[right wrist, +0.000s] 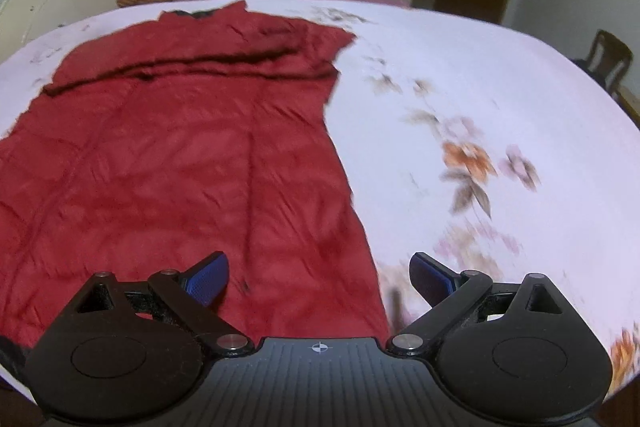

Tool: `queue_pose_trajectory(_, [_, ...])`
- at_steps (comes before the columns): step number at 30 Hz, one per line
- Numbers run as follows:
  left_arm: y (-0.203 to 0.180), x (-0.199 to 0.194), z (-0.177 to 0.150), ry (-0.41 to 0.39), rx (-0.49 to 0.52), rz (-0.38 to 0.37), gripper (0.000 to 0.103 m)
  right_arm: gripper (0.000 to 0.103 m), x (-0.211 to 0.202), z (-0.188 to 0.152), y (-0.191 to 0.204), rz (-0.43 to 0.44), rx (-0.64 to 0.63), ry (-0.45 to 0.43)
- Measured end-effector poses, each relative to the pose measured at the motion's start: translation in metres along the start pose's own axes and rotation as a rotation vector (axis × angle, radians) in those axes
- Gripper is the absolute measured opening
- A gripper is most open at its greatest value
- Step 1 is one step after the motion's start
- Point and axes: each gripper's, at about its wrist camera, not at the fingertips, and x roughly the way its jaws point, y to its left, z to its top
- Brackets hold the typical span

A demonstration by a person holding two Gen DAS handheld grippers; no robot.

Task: Fold large clothes

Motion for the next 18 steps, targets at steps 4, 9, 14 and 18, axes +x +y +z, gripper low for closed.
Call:
queue_pose_trajectory(4, [0.003,0.000,-0.014,0.013,-0.018,-0.020,0.075,0.096,-0.003,-0.014,-0.008,0.010,0.041,0.020])
queue_pose_trajectory(9, [0.002,-0.004,-0.021,0.015,-0.017,-0.067,0.054,0.095,-0.006,-0.027,-0.012,0.077,0.101,0.052])
queue_pose_trajectory(14, [-0.003,-0.007,-0.024,0.022,-0.020,-0.128,0.025,0.052,-0.014,-0.029,-0.002,0.132,0.090,0.052])
queue_pose_trajectory(18, [-0.005,-0.009,-0.021,0.012,-0.039,-0.161,0.014,0.017,-0.018,-0.026,0.005,0.160,0.092,0.048])
